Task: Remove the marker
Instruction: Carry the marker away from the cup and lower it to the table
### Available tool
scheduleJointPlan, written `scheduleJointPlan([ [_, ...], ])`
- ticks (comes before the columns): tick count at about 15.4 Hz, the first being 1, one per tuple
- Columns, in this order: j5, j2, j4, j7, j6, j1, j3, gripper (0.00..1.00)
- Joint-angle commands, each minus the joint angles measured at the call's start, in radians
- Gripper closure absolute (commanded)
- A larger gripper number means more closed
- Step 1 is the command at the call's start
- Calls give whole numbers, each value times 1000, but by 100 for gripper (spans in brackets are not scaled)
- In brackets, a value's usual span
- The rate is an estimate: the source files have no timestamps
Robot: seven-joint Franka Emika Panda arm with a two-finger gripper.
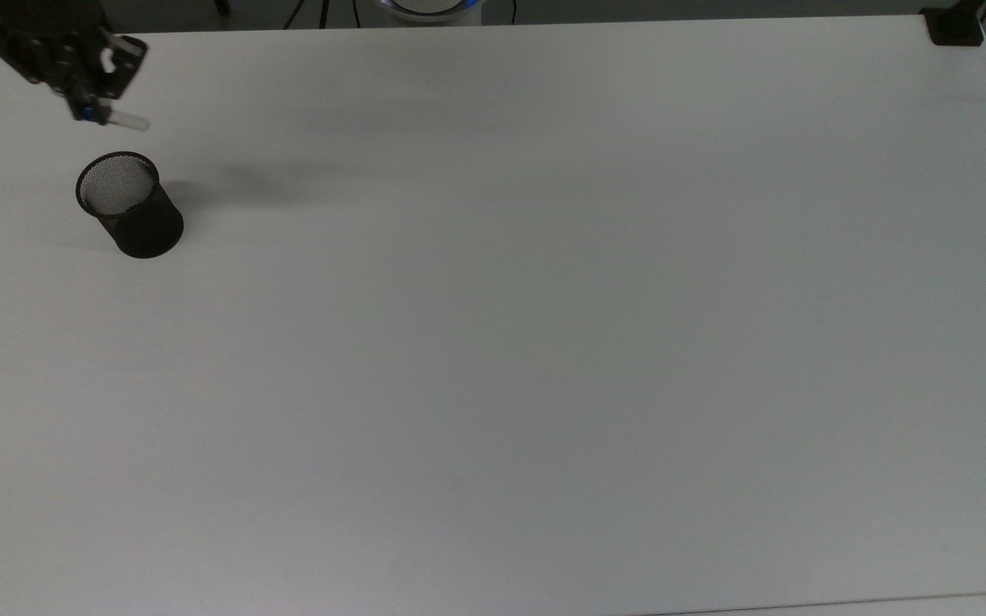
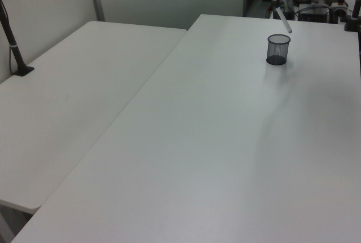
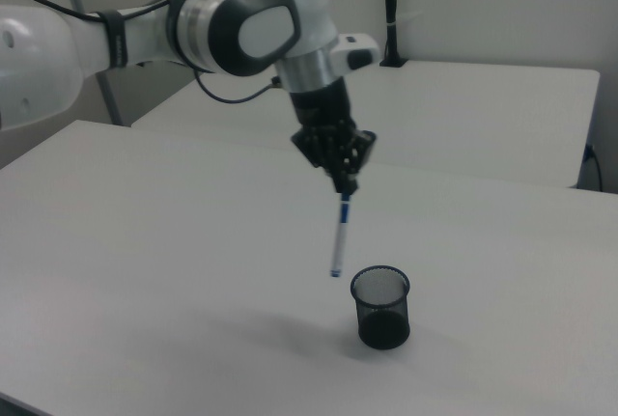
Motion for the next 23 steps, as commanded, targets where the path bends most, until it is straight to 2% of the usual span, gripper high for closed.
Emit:
scheduleJointPlan([
  [1,9,5,-28,1,-49,99,-4,85],
  [5,61,37,-112,2,-79,183,-4,85],
  [9,62,117,-112,25,-92,224,-5,83],
  [13,62,178,-106,73,-60,229,-4,81],
  [16,65,193,-104,74,-40,231,-4,61],
  [17,65,192,-104,74,-37,231,-4,42],
  [18,65,190,-103,76,-37,234,-4,6],
  [19,64,187,-89,85,-37,251,-4,0],
  [23,47,140,-66,206,-38,316,-5,0],
])
